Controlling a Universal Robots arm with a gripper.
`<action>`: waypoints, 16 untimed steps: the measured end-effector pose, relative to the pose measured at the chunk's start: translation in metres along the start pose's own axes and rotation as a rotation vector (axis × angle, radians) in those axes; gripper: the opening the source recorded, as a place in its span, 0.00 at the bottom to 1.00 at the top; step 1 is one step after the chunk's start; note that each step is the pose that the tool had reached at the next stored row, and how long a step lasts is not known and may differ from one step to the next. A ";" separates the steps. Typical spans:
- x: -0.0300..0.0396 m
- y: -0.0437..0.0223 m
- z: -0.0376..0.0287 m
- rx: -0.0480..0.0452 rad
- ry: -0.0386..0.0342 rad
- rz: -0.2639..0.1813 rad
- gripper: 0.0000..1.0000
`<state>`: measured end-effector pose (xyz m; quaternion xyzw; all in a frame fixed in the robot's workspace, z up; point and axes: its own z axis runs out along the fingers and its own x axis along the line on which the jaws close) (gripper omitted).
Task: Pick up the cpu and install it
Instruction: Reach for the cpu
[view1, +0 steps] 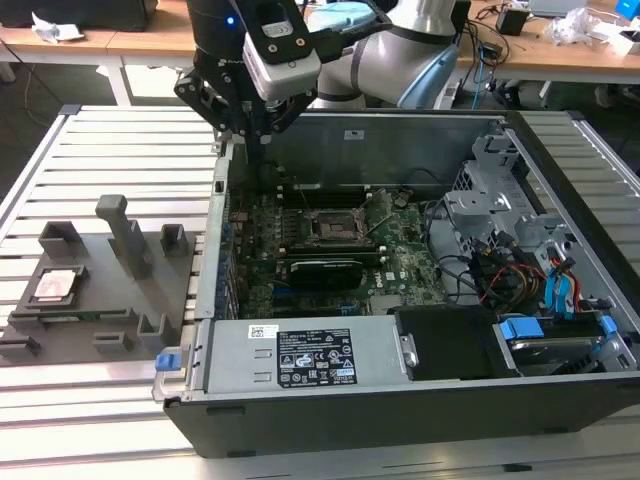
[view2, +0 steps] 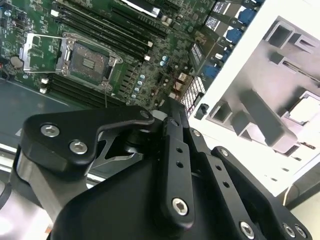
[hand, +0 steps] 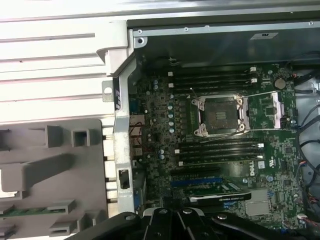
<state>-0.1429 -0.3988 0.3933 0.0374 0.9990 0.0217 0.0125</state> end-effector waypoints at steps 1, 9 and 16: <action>0.0029 -0.0002 -0.0001 0.0000 0.0000 0.000 0.11; 0.0172 -0.0013 -0.0004 0.0000 0.0000 0.000 0.11; 0.0258 -0.0019 -0.0007 0.0000 0.0000 0.000 0.11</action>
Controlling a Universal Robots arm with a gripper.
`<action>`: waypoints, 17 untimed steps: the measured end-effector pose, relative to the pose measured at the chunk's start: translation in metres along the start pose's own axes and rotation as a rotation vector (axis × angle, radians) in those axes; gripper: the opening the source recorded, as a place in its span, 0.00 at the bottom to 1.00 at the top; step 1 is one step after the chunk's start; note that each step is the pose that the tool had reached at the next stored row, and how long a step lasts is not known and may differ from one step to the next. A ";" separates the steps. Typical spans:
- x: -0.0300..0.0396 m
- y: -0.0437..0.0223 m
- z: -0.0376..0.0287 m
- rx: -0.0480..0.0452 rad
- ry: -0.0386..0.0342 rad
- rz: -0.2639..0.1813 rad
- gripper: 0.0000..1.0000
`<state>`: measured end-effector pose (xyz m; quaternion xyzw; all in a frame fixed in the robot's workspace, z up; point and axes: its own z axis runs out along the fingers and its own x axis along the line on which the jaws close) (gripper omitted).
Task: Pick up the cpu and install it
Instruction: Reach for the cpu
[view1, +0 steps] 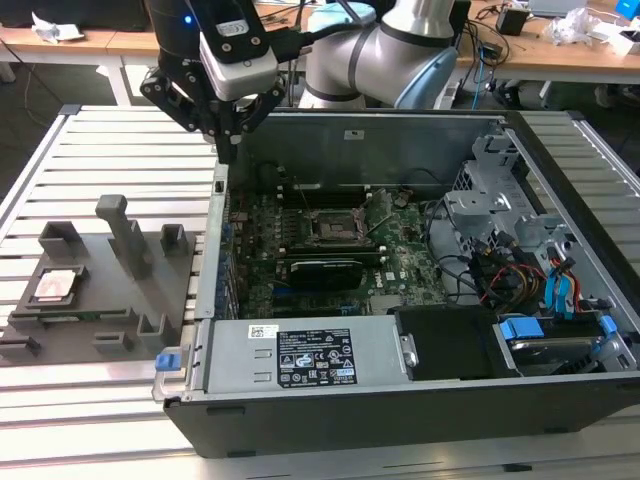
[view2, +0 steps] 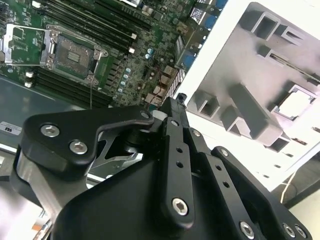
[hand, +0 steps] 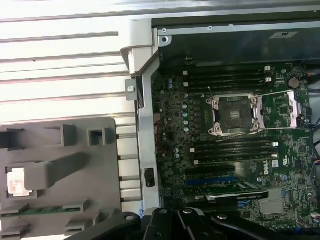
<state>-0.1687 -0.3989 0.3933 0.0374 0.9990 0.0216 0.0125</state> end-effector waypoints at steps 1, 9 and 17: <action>0.0019 -0.0001 0.0000 -0.0001 0.0000 0.000 0.11; 0.0140 -0.0010 -0.0004 0.0000 0.0000 0.000 0.11; 0.0248 -0.0018 -0.0007 0.0000 0.0000 0.000 0.11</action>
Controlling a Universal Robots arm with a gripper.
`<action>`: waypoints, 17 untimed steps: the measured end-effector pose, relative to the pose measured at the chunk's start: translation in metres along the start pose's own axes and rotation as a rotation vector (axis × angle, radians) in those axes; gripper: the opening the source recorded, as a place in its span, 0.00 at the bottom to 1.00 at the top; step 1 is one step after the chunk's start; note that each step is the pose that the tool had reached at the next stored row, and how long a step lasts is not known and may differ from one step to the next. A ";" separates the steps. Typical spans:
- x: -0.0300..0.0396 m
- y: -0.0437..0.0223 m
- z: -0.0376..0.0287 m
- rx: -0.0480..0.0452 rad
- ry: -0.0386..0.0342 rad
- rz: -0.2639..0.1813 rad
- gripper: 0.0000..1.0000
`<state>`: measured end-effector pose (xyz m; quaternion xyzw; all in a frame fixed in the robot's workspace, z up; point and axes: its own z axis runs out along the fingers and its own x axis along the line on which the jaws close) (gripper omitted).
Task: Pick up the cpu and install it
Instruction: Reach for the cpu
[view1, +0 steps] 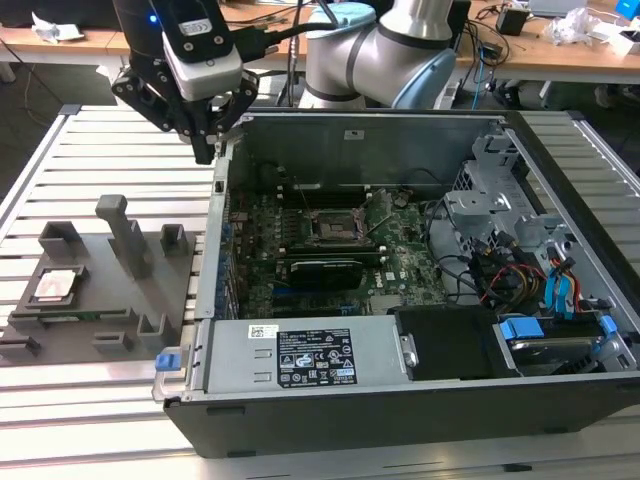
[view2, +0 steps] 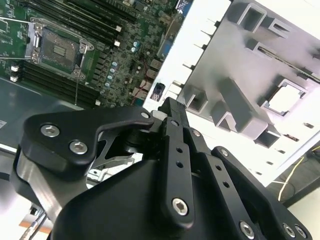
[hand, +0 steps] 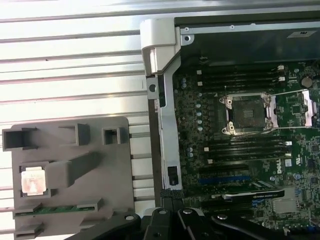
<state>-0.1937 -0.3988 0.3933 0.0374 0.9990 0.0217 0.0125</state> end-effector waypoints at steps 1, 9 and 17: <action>0.0018 -0.0001 -0.0001 0.0000 0.0000 0.000 0.11; 0.0132 -0.0010 -0.0003 0.0000 -0.0001 0.000 0.11; 0.0236 -0.0018 -0.0006 0.0000 0.0000 0.000 0.11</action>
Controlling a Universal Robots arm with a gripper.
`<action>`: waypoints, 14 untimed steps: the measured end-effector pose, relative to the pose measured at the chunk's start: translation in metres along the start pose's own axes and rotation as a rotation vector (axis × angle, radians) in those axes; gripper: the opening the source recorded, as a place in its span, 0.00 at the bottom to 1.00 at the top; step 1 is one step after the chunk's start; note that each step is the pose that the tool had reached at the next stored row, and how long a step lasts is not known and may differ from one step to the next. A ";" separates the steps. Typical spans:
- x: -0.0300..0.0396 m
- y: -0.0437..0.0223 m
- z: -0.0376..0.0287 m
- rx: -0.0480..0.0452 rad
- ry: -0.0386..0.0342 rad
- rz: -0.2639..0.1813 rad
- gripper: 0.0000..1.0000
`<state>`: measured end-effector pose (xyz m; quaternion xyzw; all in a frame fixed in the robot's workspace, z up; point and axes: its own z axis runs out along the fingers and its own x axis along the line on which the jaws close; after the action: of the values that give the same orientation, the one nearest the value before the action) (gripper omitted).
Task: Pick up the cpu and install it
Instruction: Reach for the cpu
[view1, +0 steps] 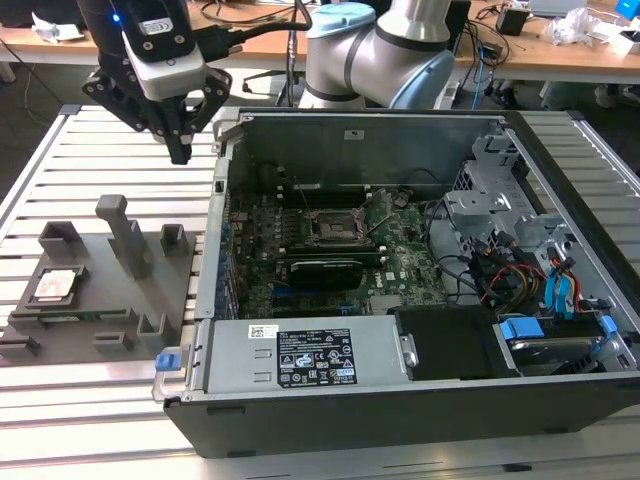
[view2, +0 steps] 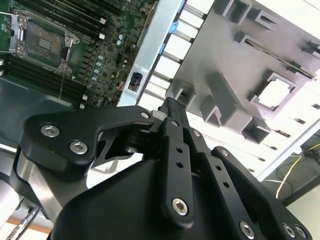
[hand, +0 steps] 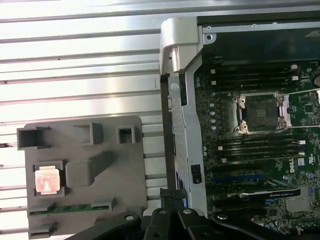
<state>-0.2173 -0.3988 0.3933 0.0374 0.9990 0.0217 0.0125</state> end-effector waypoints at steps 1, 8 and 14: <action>0.0012 -0.0001 0.0000 0.0000 0.0000 0.000 0.11; 0.0099 -0.0008 -0.0002 0.0000 0.0000 0.000 0.11; 0.0164 -0.0012 -0.0004 0.0000 0.0000 0.000 0.11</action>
<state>-0.2338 -0.3989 0.3933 0.0374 0.9990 0.0217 0.0125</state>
